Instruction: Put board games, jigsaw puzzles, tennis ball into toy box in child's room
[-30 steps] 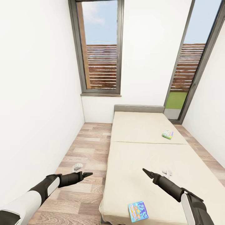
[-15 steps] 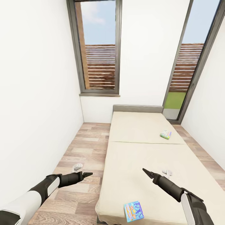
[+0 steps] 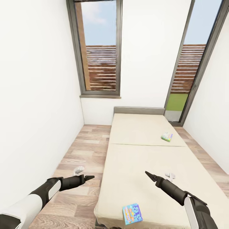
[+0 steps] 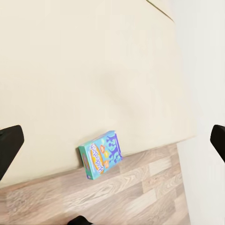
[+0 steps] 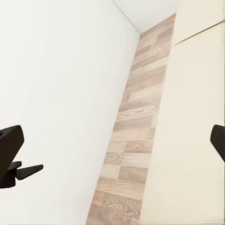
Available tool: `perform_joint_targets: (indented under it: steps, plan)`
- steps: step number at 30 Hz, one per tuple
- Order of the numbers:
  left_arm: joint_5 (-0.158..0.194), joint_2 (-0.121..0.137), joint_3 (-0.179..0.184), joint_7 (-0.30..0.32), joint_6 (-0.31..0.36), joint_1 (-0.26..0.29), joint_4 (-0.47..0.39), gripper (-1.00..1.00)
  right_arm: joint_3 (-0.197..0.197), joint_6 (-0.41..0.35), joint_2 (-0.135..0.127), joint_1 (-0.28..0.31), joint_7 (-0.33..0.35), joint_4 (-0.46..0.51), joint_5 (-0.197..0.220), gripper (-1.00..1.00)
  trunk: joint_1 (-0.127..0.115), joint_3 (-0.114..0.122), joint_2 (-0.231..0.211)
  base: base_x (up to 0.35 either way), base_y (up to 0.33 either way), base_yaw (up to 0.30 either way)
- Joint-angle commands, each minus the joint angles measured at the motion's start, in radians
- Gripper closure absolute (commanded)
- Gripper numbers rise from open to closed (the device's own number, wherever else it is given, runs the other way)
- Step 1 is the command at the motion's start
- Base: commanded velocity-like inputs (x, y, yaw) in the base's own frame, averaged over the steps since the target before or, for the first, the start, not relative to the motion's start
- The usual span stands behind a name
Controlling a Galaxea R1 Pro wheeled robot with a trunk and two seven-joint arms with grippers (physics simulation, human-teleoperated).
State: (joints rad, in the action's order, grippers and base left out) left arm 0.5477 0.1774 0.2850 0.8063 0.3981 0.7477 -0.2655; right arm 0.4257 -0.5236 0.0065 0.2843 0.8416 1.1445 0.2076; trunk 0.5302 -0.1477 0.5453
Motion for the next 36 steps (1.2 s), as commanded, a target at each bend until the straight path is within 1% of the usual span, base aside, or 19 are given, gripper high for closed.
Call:
perform_joint_targets:
  steps: [1, 9, 14, 23, 36]
  plan:
    - [0.009, 0.001, 0.005, 0.001, 0.009, 0.001, -0.001, -1.00, 0.002, -0.007, 0.001, 0.001, 0.002, 0.000, 0.006, -1.00, 0.000, -0.002, 0.002, -0.079, -0.246, 0.000]
    - [0.009, 0.001, 0.005, 0.001, 0.008, 0.001, -0.001, -1.00, 0.002, -0.007, 0.000, 0.001, 0.003, 0.000, 0.006, -1.00, 0.000, -0.002, 0.002, -0.127, -0.255, 0.000]
    - [0.009, 0.001, 0.005, 0.002, 0.008, 0.001, -0.001, -1.00, 0.002, -0.007, 0.001, 0.001, 0.004, 0.000, 0.006, -1.00, 0.000, -0.002, 0.002, -0.196, -0.143, 0.000]
    - [0.009, 0.002, 0.005, 0.002, 0.008, 0.001, 0.000, -1.00, 0.002, -0.007, 0.001, 0.001, 0.004, -0.001, 0.007, -1.00, 0.000, -0.002, 0.002, -0.053, -0.030, 0.000]
    - [0.008, 0.002, 0.005, 0.002, 0.007, 0.001, -0.001, -1.00, 0.002, -0.007, 0.001, 0.001, 0.004, -0.002, 0.007, -1.00, 0.000, -0.002, 0.002, -0.005, 0.031, 0.000]
